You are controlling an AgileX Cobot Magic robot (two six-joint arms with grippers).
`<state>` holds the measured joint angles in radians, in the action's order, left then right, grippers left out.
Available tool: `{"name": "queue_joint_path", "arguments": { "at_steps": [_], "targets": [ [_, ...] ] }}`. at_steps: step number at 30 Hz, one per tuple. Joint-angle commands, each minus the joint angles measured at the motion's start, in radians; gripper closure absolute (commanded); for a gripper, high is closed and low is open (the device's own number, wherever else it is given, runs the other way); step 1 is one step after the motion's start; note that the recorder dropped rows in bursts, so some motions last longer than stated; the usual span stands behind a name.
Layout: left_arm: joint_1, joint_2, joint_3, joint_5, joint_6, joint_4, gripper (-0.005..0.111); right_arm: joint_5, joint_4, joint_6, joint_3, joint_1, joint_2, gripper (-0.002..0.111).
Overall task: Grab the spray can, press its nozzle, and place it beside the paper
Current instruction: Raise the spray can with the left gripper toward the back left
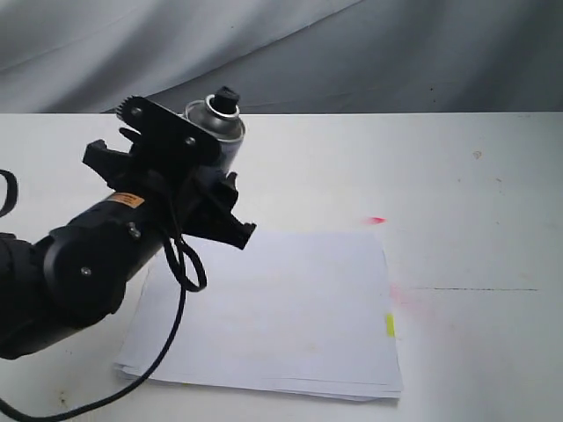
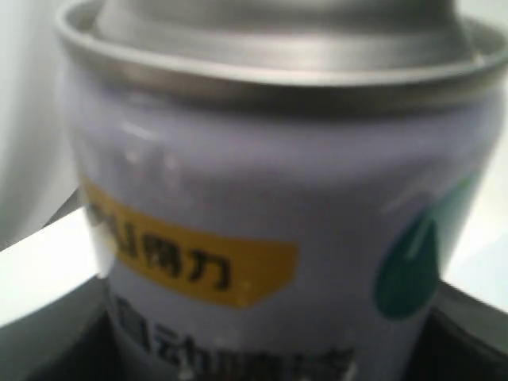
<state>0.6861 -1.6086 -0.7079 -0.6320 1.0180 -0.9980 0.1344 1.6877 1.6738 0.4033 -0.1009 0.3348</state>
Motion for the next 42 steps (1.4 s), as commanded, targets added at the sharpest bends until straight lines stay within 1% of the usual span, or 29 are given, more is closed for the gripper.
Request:
{"name": "queue_joint_path", "arguments": {
  "at_steps": [1,4,9,14,19,25,29,32,34,37,40,42],
  "targets": [
    [-0.064,0.065,-0.009,-0.068,-0.119,0.037,0.107,0.006,0.002,-0.006,-0.002,-0.007,-0.004,0.108],
    [-0.141,0.093,-0.009,-0.037,-0.229,0.119,0.107,0.008,0.002,-0.006,-0.002,-0.007,-0.004,0.108],
    [-0.265,0.105,-0.009,0.008,-0.485,0.347,0.107,0.008,0.002,-0.006,-0.002,-0.007,-0.004,0.108],
    [-0.37,0.105,-0.008,0.033,-0.638,0.511,0.107,0.008,0.002,-0.006,-0.002,-0.007,-0.004,0.108],
    [-0.449,0.105,-0.008,0.04,-0.816,0.691,0.107,0.008,0.002,-0.006,-0.002,-0.007,-0.004,0.108],
    [-0.532,0.105,-0.008,0.053,-0.9,0.775,0.107,0.008,0.002,-0.006,-0.002,-0.007,-0.004,0.108],
    [-0.576,0.087,-0.008,0.048,-1.018,0.875,0.107,0.008,0.002,-0.006,-0.002,-0.007,-0.004,0.108],
    [-0.595,0.04,-0.008,0.0,-1.091,0.975,0.107,0.008,0.002,-0.006,-0.002,-0.007,-0.004,0.108],
    [-0.6,-0.006,-0.008,-0.066,-1.124,1.019,0.107,0.008,0.002,-0.006,-0.002,-0.007,-0.004,0.108],
    [-0.6,-0.075,-0.008,-0.167,-1.126,1.055,0.107,0.008,0.002,-0.006,-0.002,-0.007,-0.004,0.108],
    [-0.6,-0.148,-0.008,-0.266,-1.123,1.065,0.107,0.008,0.002,-0.006,-0.002,-0.007,-0.004,0.108],
    [-0.605,-0.206,-0.014,-0.296,-1.123,1.068,0.107,0.008,0.002,-0.006,-0.002,-0.007,-0.004,0.108]
  ]
}}
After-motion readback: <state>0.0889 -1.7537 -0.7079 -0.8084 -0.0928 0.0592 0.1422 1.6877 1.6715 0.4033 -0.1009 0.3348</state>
